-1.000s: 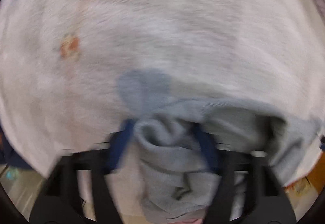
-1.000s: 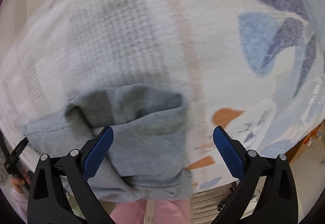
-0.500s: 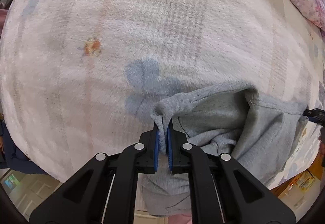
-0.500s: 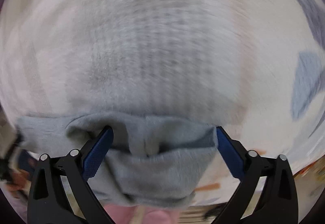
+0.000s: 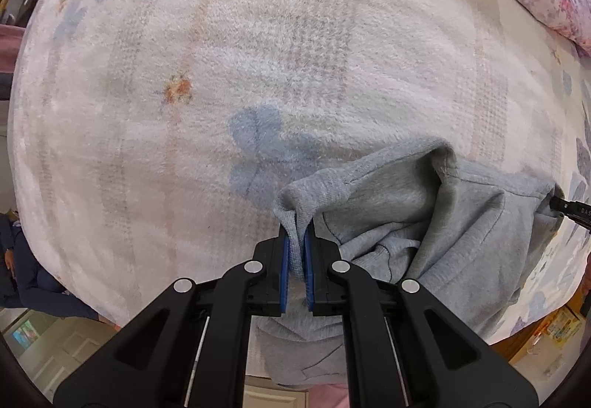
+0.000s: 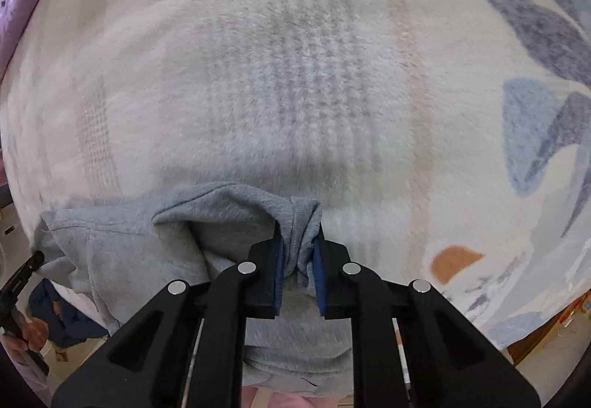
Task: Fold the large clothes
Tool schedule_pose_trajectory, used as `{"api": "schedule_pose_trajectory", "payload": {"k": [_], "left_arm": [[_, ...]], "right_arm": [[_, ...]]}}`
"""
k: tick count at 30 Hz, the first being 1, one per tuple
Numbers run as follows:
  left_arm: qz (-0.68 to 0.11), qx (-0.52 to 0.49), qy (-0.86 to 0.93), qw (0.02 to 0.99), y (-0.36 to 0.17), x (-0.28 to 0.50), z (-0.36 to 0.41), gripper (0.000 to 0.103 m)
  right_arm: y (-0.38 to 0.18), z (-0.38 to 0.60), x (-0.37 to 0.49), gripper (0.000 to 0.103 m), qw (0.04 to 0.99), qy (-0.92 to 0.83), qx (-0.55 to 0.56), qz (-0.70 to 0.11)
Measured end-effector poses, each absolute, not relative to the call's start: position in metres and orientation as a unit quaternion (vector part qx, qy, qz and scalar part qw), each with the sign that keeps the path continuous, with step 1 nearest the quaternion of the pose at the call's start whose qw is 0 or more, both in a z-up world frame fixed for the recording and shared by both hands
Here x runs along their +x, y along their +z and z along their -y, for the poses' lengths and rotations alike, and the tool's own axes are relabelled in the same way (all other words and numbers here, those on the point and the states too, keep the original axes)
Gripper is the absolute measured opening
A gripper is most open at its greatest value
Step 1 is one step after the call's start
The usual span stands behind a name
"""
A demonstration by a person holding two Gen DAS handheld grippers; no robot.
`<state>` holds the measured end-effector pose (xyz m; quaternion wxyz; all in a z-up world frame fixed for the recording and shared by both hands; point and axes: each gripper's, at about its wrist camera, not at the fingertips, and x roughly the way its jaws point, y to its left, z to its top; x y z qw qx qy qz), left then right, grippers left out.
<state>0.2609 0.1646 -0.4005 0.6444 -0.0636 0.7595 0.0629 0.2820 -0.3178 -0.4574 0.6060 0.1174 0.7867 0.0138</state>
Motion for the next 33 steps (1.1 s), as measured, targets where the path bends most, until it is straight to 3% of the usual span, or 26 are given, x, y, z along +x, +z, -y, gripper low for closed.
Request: {"api": "schedule_pose_trajectory", "payload": {"k": [16, 33], "left_arm": [[-0.721, -0.02, 0.028, 0.692, -0.343, 0.218, -0.148, 0.007], [-0.658, 0.036, -0.034, 0.751, -0.272, 0.115, -0.134, 0.007]], "right_arm": [[-0.337, 0.29, 0.221, 0.012, 0.69, -0.029, 0.109, -0.715], [-0.273, 0.254, 0.117, 0.012, 0.745, -0.067, 0.098, -0.657]]}}
